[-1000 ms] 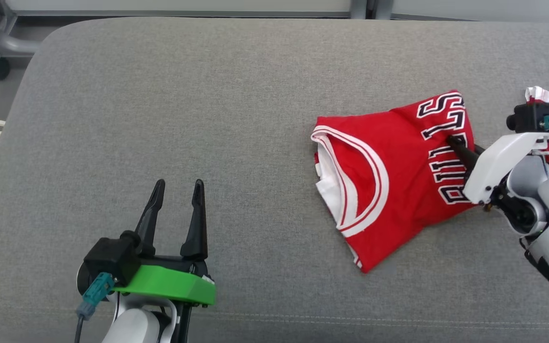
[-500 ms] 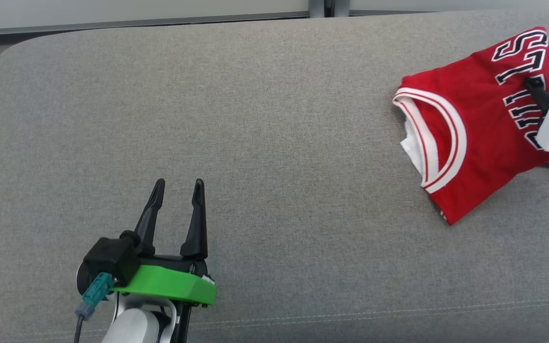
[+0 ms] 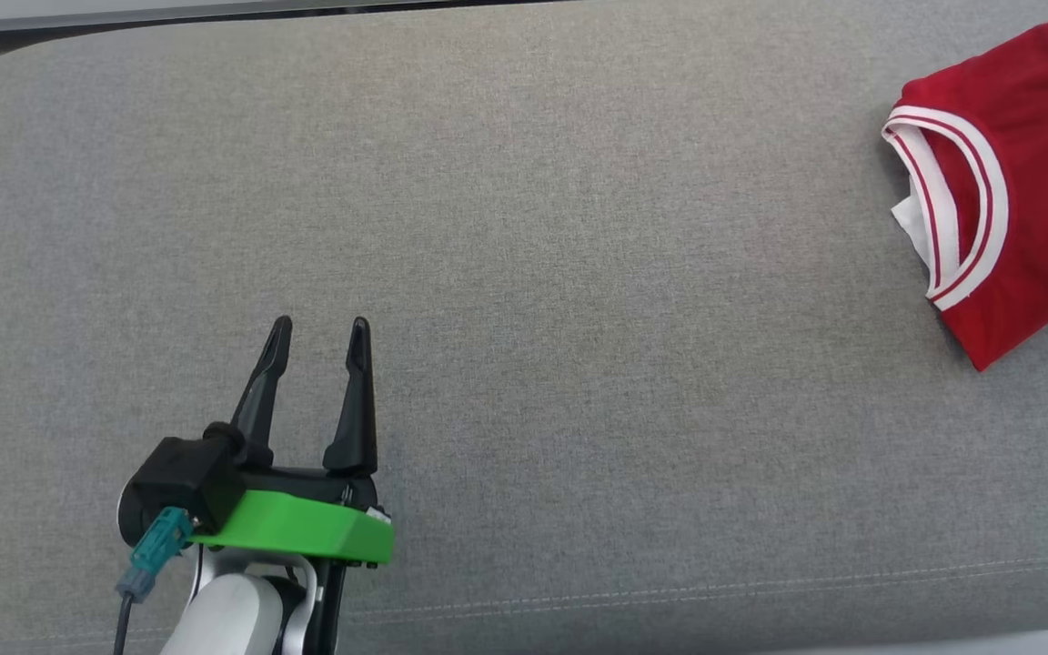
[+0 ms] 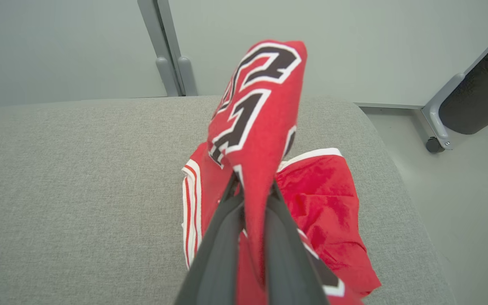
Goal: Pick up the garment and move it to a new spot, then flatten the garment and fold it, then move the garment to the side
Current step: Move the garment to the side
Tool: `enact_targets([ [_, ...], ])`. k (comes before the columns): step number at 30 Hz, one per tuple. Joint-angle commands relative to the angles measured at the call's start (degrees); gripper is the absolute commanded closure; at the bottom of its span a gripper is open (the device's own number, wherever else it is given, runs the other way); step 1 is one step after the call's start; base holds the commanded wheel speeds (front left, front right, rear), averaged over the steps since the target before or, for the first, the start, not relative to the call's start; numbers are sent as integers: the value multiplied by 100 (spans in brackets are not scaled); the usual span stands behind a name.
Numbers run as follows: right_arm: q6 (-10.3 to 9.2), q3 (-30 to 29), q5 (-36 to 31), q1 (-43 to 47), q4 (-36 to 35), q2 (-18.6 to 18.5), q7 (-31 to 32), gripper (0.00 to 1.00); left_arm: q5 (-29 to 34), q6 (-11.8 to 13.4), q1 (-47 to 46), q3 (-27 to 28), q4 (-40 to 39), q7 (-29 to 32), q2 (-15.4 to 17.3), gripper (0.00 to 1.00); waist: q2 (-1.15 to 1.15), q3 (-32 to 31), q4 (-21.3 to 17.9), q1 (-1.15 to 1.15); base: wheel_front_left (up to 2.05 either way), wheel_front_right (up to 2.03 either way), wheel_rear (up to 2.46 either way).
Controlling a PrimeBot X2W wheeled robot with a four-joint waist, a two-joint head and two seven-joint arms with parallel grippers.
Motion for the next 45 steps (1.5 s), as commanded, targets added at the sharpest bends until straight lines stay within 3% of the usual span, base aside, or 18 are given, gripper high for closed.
enact_targets([
  [1,-2,-56,-69,-89,17,-16,16,100,51,39,-74,22,-39,26,48,0,0,67,-25,0,0,0,0],
  [16,-2,-287,-629,-546,643,-295,-117,100,239,191,-312,63,-604,344,373,0,0,813,-213,0,0,0,0],
  [29,-2,-797,-953,-1061,1591,-70,-795,100,480,254,-593,-40,-1154,637,604,0,0,1494,-466,0,0,0,0],
  [45,-4,-810,-1236,-1586,2060,-76,-1199,97,685,176,-1049,-391,-1283,784,475,0,0,1896,-603,0,0,0,0],
])
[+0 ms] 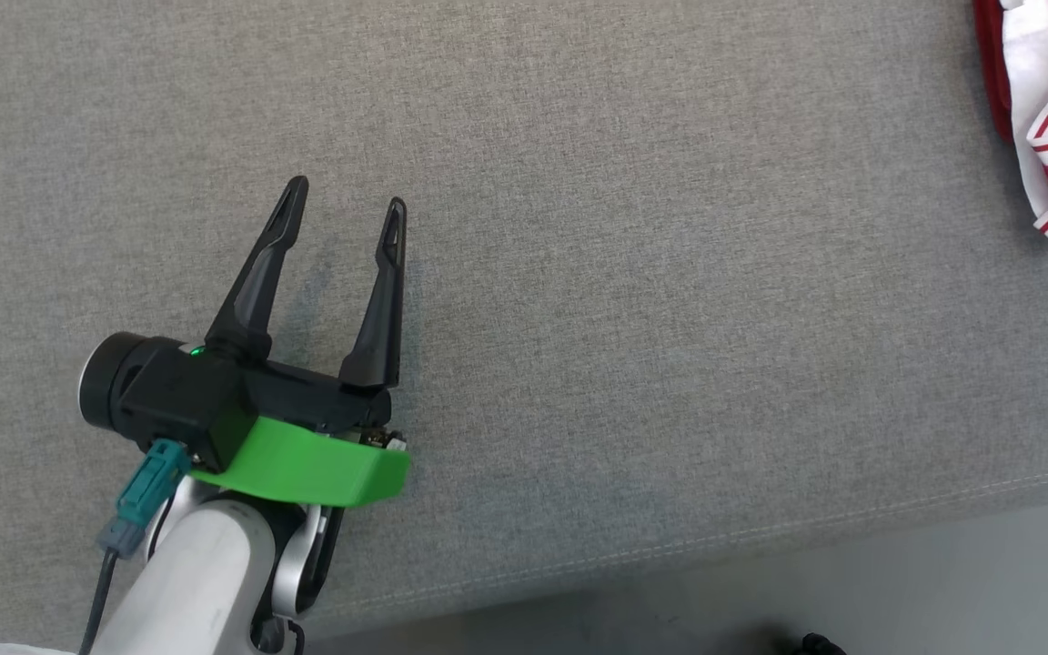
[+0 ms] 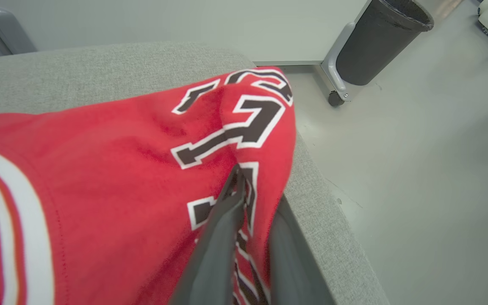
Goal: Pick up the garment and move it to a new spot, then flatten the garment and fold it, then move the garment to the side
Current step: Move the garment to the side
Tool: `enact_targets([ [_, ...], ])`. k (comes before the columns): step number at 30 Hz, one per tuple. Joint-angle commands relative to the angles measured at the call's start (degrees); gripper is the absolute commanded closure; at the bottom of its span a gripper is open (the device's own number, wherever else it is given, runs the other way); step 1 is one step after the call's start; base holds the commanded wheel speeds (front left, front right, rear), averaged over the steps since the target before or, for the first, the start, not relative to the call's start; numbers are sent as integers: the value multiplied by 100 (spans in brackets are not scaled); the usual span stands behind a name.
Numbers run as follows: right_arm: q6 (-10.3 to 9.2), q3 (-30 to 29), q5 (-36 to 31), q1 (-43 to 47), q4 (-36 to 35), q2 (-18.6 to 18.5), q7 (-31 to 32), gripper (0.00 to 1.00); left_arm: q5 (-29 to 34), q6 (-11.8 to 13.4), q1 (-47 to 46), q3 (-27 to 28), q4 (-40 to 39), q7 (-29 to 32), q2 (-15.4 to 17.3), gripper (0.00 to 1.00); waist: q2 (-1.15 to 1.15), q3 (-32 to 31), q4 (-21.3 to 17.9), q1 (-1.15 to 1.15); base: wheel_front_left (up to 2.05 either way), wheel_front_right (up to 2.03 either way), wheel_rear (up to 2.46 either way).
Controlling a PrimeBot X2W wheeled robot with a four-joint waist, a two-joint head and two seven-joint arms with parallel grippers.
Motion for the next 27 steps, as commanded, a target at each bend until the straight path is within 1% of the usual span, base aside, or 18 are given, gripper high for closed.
enact_targets([
  [1,-8,-11,-69,-80,37,-9,-45,66,5,-19,-80,-10,20,-5,-5,0,0,29,8,0,0,0,0],
  [2,-8,0,-135,-104,81,10,-92,52,4,-21,-93,-15,25,-4,-3,0,0,41,14,0,0,0,0],
  [3,-8,7,-213,-150,115,12,-171,0,3,-21,-106,-19,29,-4,-1,0,0,52,20,0,0,0,0],
  [10,-8,113,-571,-327,358,20,-497,0,-36,15,-127,-1,64,-37,27,0,0,56,34,0,0,0,0],
  [17,-8,305,-466,-242,441,40,-607,0,-72,46,-103,17,113,-66,37,0,0,-90,-37,0,0,0,0],
  [21,-7,598,-327,-215,207,130,-762,0,-173,56,-52,99,198,-135,9,0,0,-307,-116,0,0,0,0],
  [25,-8,1034,-70,-107,-218,238,-993,0,-466,-31,20,242,341,-242,-37,0,0,-644,-198,0,0,0,0],
  [27,-7,1220,71,-31,-469,262,-1074,0,-559,-3,21,383,451,-286,-4,0,0,-829,-213,0,0,0,0],
])
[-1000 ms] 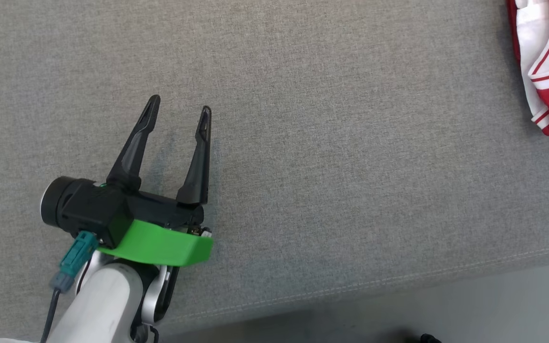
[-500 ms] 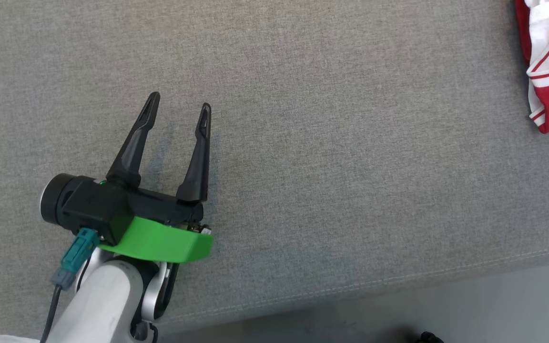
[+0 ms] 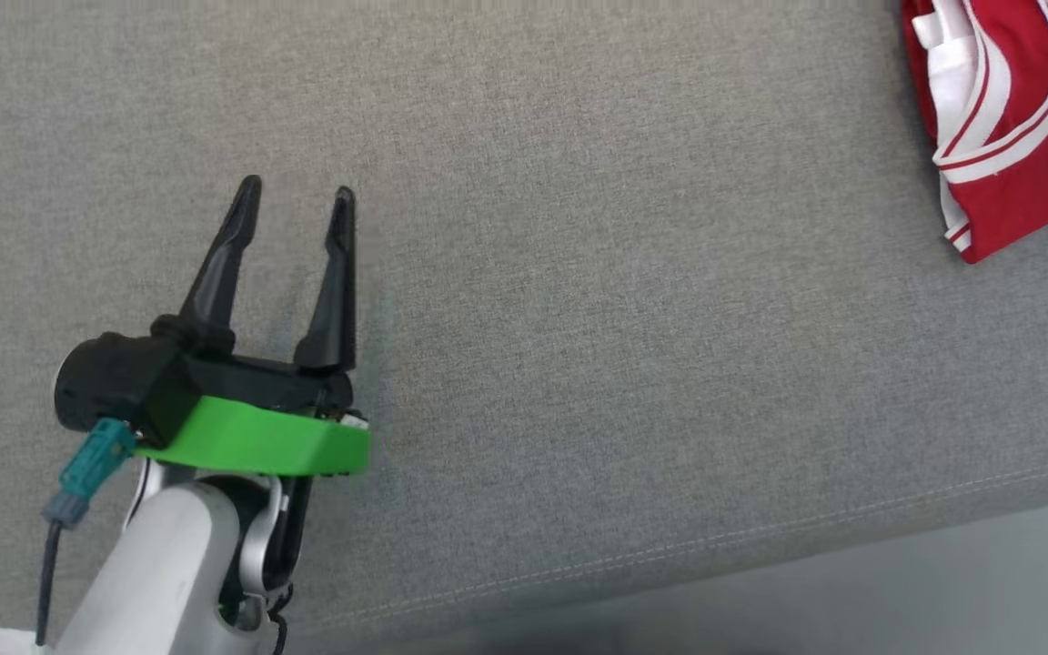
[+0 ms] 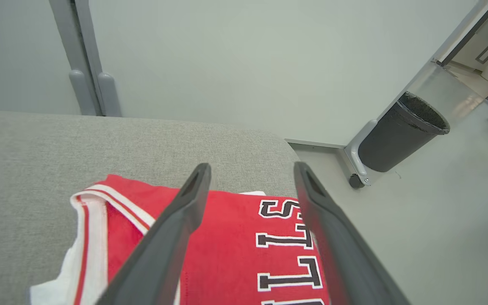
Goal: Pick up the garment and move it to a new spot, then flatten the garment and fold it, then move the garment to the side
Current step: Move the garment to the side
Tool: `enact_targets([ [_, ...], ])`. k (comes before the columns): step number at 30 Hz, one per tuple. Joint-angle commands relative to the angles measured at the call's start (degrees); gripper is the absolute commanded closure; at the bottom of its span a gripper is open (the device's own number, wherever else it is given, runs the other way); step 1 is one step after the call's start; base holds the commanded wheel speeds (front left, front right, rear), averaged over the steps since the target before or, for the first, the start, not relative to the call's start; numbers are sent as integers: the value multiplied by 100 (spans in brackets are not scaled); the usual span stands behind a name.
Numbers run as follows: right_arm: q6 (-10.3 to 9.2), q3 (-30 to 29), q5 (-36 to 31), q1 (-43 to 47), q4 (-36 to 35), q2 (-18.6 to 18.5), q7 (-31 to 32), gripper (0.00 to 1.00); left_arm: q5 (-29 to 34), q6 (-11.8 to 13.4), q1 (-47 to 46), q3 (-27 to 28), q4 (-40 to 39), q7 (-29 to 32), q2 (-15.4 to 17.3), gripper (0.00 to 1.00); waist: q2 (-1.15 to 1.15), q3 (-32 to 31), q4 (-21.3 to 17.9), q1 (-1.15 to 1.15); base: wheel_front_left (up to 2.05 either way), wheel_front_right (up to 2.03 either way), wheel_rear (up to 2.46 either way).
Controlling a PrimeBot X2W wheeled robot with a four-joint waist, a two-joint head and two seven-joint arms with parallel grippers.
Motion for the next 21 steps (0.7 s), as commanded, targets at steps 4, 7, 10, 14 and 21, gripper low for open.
enact_targets([
  [4,-8,307,421,372,-607,84,-256,0,-307,107,32,479,283,-140,117,0,0,-711,-71,0,0,0,0],
  [7,-7,326,637,642,-963,130,-390,0,-510,172,109,732,457,-65,179,0,0,-965,-36,0,0,0,0],
  [10,-7,289,740,869,-1176,204,-454,0,-655,243,143,899,551,-7,218,0,0,-1125,-15,0,0,0,0],
  [14,-7,245,612,1344,-1620,339,-549,0,-845,375,284,1158,644,66,268,0,0,-1373,7,0,0,0,0],
  [21,-7,-150,397,2341,-2448,878,-693,0,-910,494,654,1318,725,-15,339,0,0,-1767,95,0,0,0,0],
])
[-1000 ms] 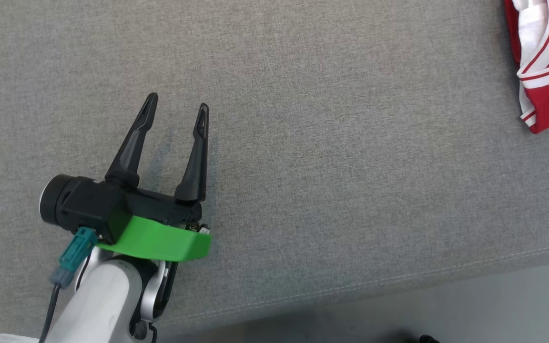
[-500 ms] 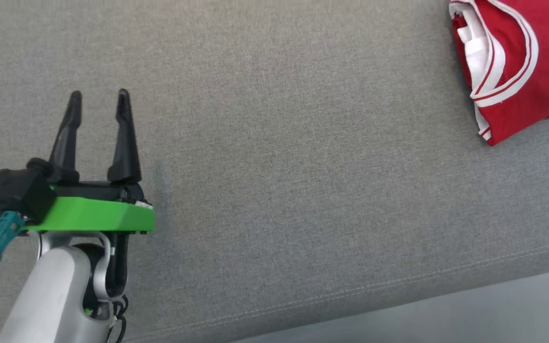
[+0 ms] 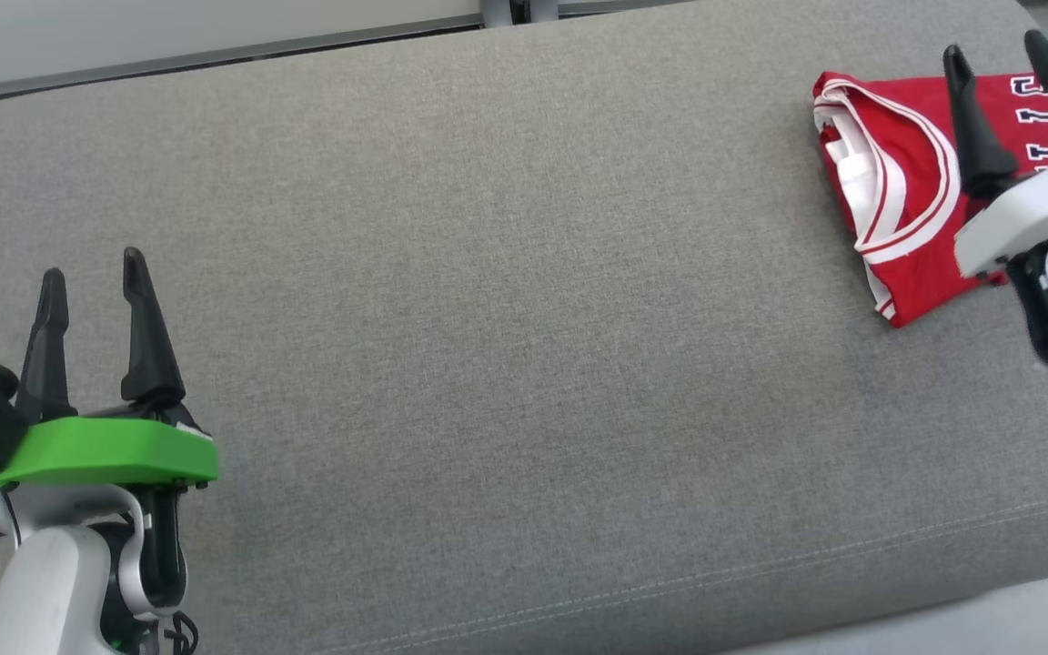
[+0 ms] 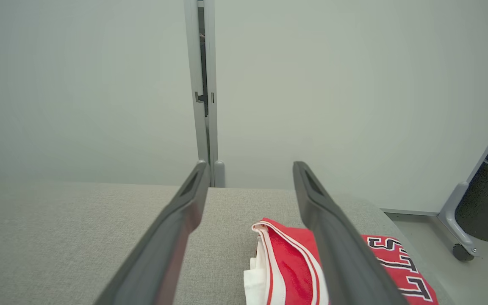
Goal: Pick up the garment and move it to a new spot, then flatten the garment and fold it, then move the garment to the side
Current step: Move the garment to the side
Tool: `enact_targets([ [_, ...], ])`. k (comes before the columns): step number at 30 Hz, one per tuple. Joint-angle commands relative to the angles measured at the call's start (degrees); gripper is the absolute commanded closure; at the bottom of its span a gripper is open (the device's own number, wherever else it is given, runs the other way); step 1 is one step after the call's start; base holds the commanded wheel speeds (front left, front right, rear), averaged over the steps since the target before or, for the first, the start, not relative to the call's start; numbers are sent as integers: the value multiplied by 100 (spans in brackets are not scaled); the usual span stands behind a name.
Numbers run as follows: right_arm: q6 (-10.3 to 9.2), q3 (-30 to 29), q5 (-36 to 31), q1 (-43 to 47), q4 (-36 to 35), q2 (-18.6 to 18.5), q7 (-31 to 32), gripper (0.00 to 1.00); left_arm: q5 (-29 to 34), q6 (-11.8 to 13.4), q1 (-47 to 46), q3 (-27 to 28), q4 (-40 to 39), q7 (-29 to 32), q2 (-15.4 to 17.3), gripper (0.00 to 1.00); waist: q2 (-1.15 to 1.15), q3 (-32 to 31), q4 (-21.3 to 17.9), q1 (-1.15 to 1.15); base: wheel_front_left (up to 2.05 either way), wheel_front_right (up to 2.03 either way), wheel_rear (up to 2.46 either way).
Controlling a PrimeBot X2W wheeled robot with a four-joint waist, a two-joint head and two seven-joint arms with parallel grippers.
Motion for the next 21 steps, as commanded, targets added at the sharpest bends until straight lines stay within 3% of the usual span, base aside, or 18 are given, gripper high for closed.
enact_targets([
  [1,-6,-95,-49,276,-140,131,-45,0,-12,17,122,1,4,-38,23,0,0,-247,94,0,0,0,0],
  [12,-4,-648,-876,2173,-1407,1427,138,0,23,-55,773,-357,101,-156,-165,0,0,-731,193,0,0,0,0],
  [21,-4,-665,-1223,2852,-2107,1984,415,0,80,-134,1104,-557,381,-402,-348,0,0,-976,198,0,0,0,0],
])
